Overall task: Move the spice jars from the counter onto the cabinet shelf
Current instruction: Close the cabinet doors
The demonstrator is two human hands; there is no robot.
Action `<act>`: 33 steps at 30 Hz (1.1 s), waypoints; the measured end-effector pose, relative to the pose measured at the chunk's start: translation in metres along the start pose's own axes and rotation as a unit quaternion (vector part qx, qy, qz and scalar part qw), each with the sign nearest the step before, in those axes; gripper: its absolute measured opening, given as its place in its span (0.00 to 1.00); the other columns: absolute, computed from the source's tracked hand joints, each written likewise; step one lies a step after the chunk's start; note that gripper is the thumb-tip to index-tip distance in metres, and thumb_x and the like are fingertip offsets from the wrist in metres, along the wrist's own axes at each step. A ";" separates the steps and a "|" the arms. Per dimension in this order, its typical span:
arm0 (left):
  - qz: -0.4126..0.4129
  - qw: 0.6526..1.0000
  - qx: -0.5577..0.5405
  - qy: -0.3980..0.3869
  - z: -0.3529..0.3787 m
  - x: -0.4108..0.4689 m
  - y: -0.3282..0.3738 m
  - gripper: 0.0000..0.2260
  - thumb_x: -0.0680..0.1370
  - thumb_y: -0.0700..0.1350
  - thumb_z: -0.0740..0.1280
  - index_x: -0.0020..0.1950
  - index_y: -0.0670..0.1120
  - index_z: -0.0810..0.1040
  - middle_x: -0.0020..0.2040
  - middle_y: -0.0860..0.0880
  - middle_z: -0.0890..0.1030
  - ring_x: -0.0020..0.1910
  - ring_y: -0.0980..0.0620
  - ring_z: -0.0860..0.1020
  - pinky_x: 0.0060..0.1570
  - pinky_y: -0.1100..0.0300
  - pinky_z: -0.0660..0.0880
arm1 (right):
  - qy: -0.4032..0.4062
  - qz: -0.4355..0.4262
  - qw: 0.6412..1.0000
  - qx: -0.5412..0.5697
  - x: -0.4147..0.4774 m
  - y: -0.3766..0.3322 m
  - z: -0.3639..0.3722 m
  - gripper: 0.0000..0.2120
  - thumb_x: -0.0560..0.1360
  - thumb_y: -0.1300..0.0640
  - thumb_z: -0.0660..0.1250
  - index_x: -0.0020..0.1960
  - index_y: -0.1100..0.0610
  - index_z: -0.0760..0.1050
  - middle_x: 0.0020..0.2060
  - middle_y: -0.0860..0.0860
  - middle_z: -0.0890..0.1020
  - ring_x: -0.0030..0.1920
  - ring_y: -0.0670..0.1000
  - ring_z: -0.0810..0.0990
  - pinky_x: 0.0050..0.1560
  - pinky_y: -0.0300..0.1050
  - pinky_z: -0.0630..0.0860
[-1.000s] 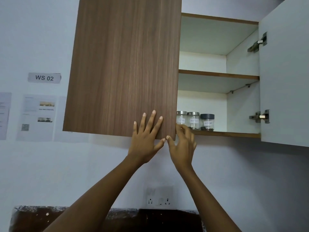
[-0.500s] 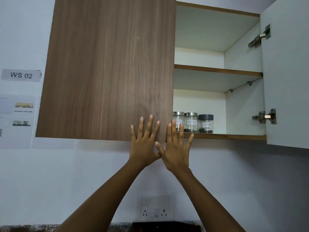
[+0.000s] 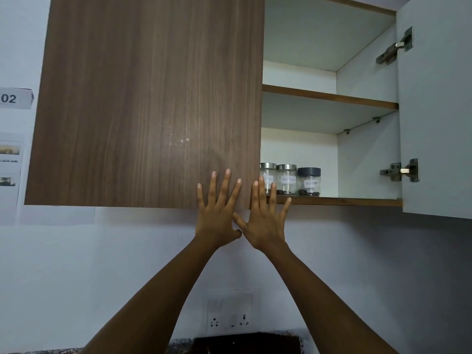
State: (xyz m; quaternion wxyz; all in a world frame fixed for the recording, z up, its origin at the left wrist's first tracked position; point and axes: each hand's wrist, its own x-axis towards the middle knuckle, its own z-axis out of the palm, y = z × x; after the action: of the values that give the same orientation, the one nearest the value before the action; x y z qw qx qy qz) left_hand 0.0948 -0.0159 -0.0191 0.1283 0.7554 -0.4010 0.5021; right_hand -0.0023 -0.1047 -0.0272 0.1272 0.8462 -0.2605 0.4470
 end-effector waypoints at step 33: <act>0.159 0.843 -0.485 0.171 -0.204 0.000 0.342 0.10 0.75 0.44 0.60 0.50 0.46 0.80 0.46 0.53 0.83 0.46 0.53 0.79 0.39 0.61 0.75 | 0.394 0.125 0.910 -0.045 -0.199 0.278 -0.267 0.11 0.70 0.61 0.63 0.50 0.58 0.78 0.47 0.52 0.81 0.49 0.53 0.76 0.50 0.44 0.66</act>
State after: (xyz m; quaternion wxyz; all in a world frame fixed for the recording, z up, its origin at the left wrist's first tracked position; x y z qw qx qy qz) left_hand -0.2900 -0.1147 0.0041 0.4635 0.4248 -0.6792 0.3787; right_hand -0.4332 -0.1514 -0.0440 0.1998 0.5555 -0.3130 0.7440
